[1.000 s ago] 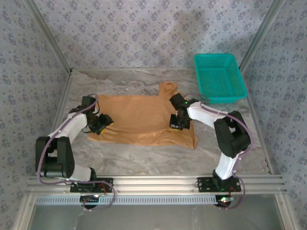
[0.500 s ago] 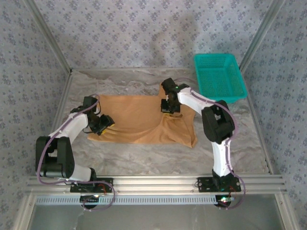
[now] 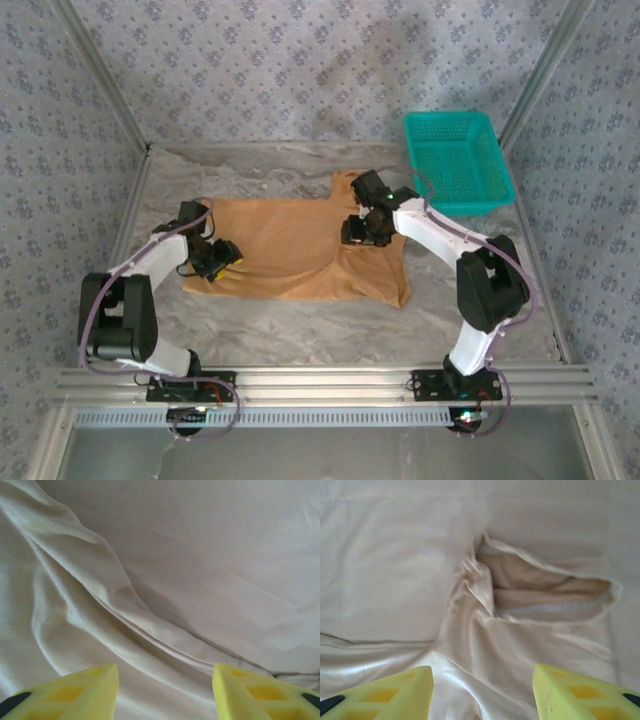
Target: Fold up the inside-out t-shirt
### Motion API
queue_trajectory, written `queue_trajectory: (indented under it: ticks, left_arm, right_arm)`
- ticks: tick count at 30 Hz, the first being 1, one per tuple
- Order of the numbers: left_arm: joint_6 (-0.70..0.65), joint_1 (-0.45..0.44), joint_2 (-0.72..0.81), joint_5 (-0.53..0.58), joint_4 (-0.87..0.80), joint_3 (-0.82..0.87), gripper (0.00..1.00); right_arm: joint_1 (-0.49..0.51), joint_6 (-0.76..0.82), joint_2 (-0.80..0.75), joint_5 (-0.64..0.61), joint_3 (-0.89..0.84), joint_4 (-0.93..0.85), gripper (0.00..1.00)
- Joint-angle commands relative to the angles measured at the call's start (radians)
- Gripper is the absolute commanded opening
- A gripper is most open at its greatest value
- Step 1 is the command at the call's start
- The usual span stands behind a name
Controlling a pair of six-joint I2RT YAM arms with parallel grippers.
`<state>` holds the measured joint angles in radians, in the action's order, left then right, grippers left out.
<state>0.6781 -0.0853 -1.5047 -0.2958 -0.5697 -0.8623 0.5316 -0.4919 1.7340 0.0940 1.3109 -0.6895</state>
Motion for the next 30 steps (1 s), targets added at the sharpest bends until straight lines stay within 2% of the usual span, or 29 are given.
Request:
queue_trajectory:
  ticks: [1, 7, 18, 21, 25, 30]
  left_arm:
    - [-0.006, 0.005, -0.048, -0.028, 0.016, -0.027, 0.52]
    - [-0.011, 0.007, -0.049, -0.022, 0.012, -0.021, 0.52]
    - [-0.010, 0.016, -0.043, -0.020, 0.011, -0.012, 0.52]
    - [-0.009, 0.016, -0.018, 0.002, -0.011, -0.027, 0.51]
    - [-0.001, 0.000, 0.013, 0.037, -0.002, -0.067, 0.52]
    - [-0.005, -0.001, -0.077, 0.000, 0.119, -0.093, 0.51]
  right_arm:
    - [-0.003, -0.026, -0.002, 0.015, -0.082, 0.066, 0.56]
    - [-0.037, -0.020, 0.088, 0.045, -0.053, 0.119, 0.57]
    - [-0.098, 0.006, 0.267, 0.010, 0.182, 0.081, 0.58]
    - [-0.094, 0.018, 0.240, 0.005, 0.186, 0.037, 0.59]
    - [-0.068, 0.018, 0.128, -0.023, 0.094, 0.026, 0.60]
    - [-0.011, -0.035, 0.030, 0.037, -0.065, 0.112, 0.61]
